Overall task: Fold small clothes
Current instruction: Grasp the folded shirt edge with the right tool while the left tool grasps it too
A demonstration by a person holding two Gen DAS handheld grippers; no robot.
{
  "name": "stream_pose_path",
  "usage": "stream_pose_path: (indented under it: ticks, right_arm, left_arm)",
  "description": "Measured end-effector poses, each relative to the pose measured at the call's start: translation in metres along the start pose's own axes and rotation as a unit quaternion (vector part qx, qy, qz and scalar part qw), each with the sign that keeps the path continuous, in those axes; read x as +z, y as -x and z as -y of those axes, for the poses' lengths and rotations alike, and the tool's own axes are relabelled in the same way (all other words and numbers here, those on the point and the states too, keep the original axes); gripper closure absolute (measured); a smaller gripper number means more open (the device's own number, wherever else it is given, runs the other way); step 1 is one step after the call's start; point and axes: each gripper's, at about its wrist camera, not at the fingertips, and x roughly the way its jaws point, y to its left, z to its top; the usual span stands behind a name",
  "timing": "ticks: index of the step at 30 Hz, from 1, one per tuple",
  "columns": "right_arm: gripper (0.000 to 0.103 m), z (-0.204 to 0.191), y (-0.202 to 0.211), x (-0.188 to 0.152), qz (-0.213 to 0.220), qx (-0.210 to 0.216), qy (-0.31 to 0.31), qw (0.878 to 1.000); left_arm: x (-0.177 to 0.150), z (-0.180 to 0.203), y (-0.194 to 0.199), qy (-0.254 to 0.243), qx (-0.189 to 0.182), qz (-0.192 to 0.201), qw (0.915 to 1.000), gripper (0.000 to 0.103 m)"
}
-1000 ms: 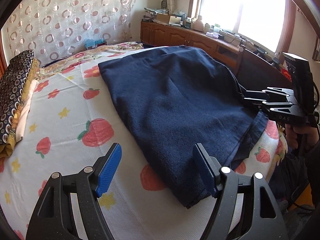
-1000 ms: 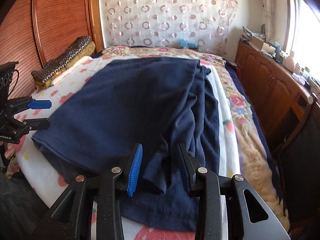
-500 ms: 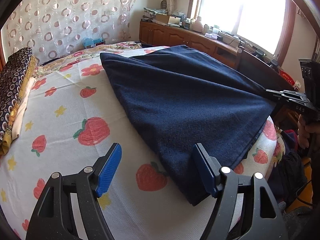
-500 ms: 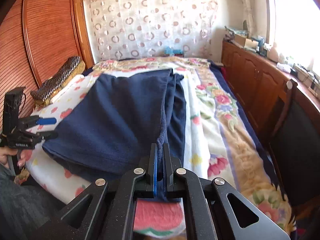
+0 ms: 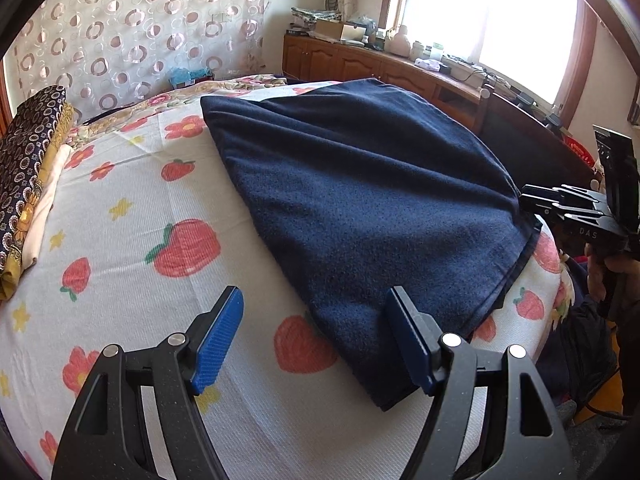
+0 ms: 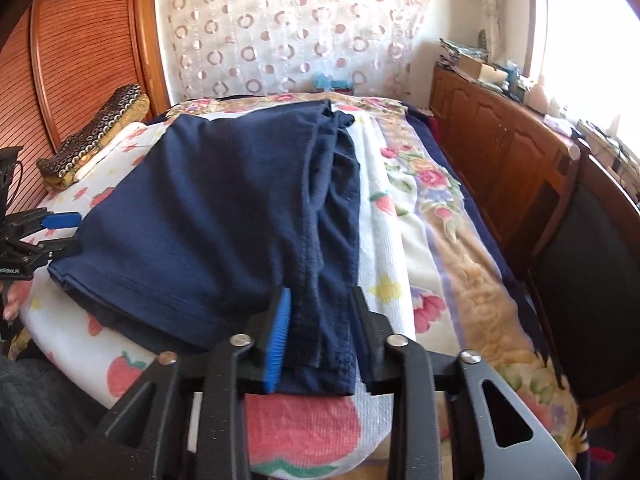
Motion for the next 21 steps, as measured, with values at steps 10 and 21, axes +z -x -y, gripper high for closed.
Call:
stream_pose_path:
  ticks: [10,21]
  right_arm:
    - [0.051,0.006,-0.01,-0.001,-0.021,0.005,-0.017,1.0]
    - [0.091,0.0,-0.008,-0.002,-0.026,0.064,-0.001,0.998]
  left_arm:
    - [-0.008,0.001,0.006,0.004,-0.044,-0.01,0.999,0.056]
    - [-0.014,0.005,0.012,0.007,-0.077,-0.018,0.9968,0.066]
